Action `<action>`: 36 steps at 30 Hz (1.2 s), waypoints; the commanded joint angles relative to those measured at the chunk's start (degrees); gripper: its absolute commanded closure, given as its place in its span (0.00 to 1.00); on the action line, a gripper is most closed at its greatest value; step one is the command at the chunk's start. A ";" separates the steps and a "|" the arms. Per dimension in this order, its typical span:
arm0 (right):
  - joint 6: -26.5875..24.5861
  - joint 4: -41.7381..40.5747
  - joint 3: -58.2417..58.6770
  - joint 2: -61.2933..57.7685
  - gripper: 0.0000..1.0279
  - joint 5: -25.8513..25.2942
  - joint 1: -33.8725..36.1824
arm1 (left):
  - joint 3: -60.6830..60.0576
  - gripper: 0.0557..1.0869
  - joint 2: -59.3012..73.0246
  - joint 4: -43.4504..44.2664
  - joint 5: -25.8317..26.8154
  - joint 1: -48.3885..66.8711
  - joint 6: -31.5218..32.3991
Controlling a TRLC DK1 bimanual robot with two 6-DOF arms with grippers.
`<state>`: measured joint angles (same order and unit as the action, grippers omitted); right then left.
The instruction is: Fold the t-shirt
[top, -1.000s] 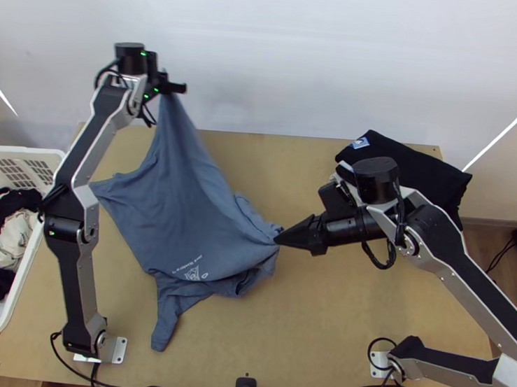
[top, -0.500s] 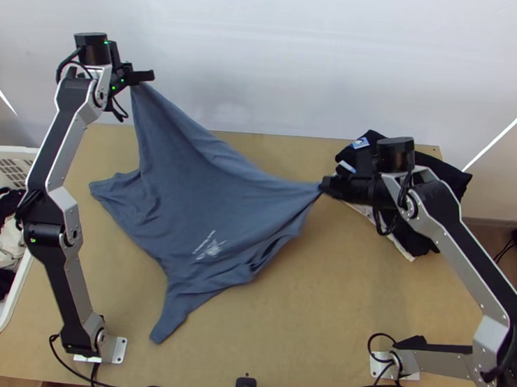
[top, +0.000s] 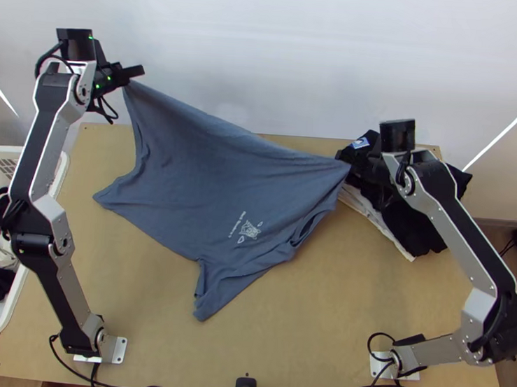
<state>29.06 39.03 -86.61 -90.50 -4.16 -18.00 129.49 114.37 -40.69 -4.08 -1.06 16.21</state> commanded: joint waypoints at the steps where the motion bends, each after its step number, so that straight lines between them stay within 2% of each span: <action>1: -4.54 -4.31 -7.70 -3.37 0.97 -4.01 0.07 | 0.76 0.97 -2.66 0.52 1.00 0.53 4.45; 7: -11.39 -20.30 -12.01 -1.52 0.97 -5.24 -0.90 | -1.00 0.97 -8.55 7.02 0.91 0.53 4.97; 11: -13.94 -27.42 -18.07 -1.35 0.97 -5.24 -0.90 | -1.08 0.97 -12.59 9.66 0.65 0.36 5.06; 18: -14.73 -30.85 -22.20 4.72 0.97 -4.71 -4.33 | -4.77 0.97 -22.17 13.97 0.30 0.18 6.82; 22: -15.17 -30.94 -22.11 11.22 0.97 -2.69 -7.66 | -6.97 0.97 -27.35 14.93 0.12 -1.31 8.05; 24: -15.35 -29.97 -21.94 14.91 0.97 -2.69 -9.95 | -8.29 0.97 -30.34 14.93 0.21 -2.72 10.69; 27: -16.14 -26.28 -20.88 20.63 0.97 -2.69 -12.24 | -13.56 0.97 -36.32 14.85 0.12 -3.33 10.69; 32: -17.63 -18.99 -17.10 30.47 0.97 -2.78 -12.24 | -23.93 0.97 -47.75 14.93 0.21 -4.92 9.46; 36: -17.81 -13.10 -11.92 38.99 0.97 -2.87 -11.88 | -30.26 0.97 -56.36 14.23 0.21 -9.75 11.13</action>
<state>12.05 18.00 -104.20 -64.14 -7.05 -29.17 109.62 71.35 -26.09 -3.88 -5.67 25.89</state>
